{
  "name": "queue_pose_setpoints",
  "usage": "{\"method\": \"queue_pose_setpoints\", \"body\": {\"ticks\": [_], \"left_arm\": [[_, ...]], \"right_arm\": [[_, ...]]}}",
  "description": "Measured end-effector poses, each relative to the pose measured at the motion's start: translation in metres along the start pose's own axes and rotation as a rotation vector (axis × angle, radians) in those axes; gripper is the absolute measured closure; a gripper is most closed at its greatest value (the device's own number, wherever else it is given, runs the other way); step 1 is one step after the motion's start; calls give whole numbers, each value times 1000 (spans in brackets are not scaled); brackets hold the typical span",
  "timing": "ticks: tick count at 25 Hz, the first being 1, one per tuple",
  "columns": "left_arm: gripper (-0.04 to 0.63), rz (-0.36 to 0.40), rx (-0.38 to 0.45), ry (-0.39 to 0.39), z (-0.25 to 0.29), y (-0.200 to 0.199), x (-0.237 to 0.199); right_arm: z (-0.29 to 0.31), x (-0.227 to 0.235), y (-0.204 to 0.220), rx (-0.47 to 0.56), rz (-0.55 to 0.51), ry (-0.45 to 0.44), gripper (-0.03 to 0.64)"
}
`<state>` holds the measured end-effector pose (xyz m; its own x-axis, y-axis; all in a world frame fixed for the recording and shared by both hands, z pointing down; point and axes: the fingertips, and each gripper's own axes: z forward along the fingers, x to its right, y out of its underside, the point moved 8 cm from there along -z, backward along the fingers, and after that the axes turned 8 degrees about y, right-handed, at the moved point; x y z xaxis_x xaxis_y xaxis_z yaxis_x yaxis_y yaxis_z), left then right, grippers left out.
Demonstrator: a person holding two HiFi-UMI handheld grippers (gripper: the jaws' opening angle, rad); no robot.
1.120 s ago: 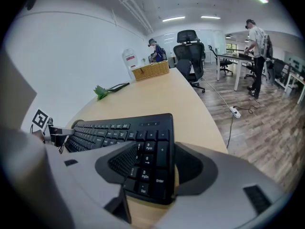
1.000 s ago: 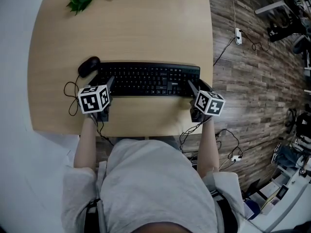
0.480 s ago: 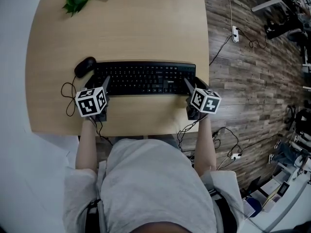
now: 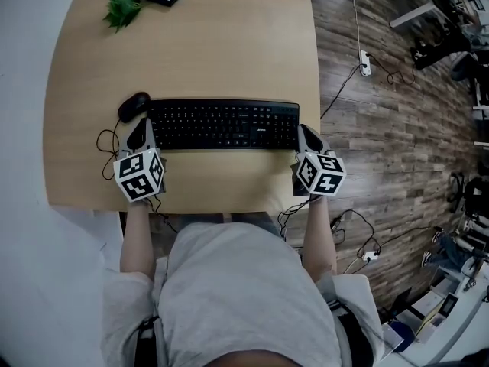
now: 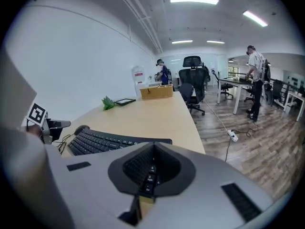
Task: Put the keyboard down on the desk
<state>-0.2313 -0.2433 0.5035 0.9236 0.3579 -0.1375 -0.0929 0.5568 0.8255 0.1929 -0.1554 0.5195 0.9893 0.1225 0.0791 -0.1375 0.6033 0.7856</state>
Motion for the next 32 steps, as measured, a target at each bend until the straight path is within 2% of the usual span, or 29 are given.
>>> {"method": "queue_pose_setpoints", "body": {"ticks": [2, 6, 12, 18, 25, 32], "left_arm": [[584, -9, 35, -11, -11, -5, 3], [586, 41, 110, -26, -36, -17, 15], [586, 64, 230, -34, -76, -33, 33], [586, 50, 293, -23, -113, -38, 47], [586, 93, 369, -48, -152, -47, 64], [586, 108, 449, -38, -179, -63, 87]], "right_arm": [[-10, -1, -5, 36, -16, -25, 604], [-27, -3, -13, 97, -37, -58, 604], [-53, -11, -26, 170, -60, -103, 604], [-82, -17, -37, 237, -102, -120, 603], [-114, -22, -53, 327, -102, -153, 603], [-143, -21, -68, 408, -102, -178, 603]]}}
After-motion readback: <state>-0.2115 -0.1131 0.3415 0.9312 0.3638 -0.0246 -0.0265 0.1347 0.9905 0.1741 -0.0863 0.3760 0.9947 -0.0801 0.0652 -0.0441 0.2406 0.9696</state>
